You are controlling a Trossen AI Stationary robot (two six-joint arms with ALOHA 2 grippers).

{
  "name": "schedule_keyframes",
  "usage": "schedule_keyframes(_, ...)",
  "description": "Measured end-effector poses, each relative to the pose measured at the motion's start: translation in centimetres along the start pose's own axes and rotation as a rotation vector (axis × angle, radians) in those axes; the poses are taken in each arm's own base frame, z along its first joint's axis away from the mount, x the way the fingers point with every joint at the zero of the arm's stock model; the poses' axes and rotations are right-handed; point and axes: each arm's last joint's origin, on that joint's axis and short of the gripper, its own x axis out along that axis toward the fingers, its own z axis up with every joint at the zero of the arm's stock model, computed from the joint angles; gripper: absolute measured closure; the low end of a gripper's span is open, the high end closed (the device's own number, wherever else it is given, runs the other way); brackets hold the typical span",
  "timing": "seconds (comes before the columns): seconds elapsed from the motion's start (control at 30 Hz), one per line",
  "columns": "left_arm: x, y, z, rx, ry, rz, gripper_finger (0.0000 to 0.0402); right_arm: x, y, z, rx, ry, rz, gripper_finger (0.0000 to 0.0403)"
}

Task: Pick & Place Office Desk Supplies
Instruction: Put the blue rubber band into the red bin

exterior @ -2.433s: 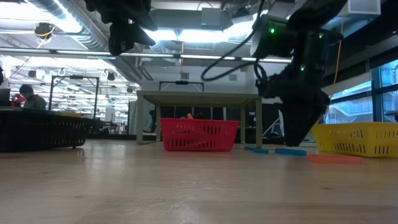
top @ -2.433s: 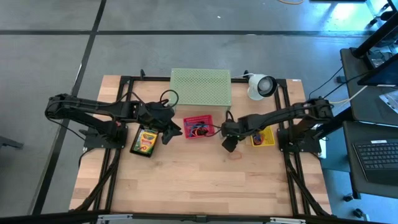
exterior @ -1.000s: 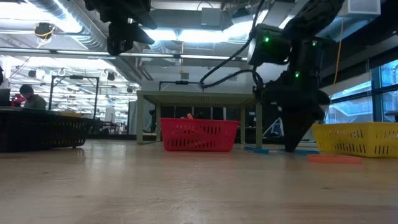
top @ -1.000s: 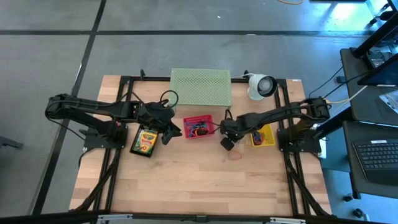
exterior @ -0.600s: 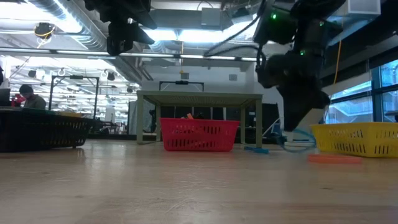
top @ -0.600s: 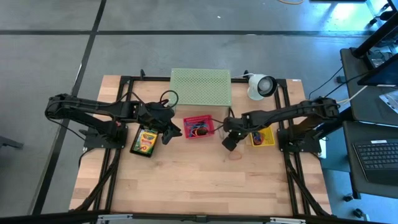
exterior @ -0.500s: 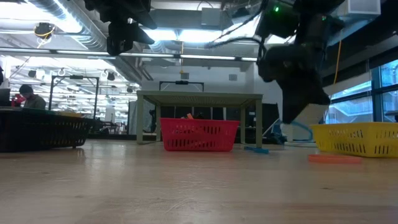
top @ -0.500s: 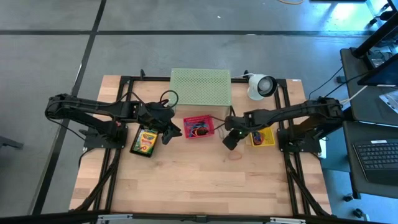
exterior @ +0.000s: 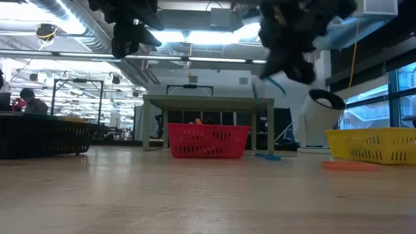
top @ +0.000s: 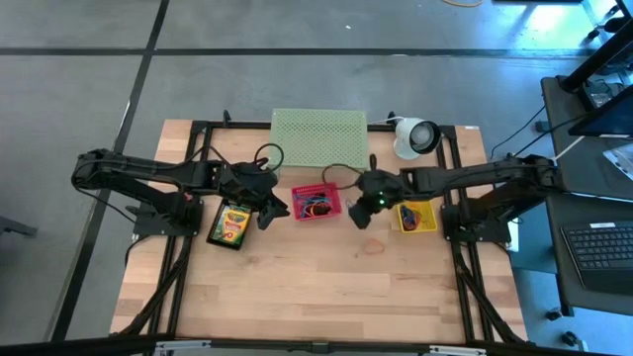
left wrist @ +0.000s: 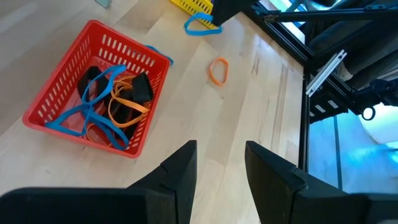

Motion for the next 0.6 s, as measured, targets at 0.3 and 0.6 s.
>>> schedule_keyframes(0.3, 0.0, -0.1, 0.1, 0.002, -0.013, -0.003, 0.0272, 2.0, 2.1, 5.6, -0.108, -0.048, -0.027, 0.0403)
schedule_keyframes(0.6, 0.0, -0.8, 0.7, 0.087, -0.091, -0.057, 0.0272, 7.8, 0.5, 5.8, -0.139, 0.098, -0.078, 0.0403)
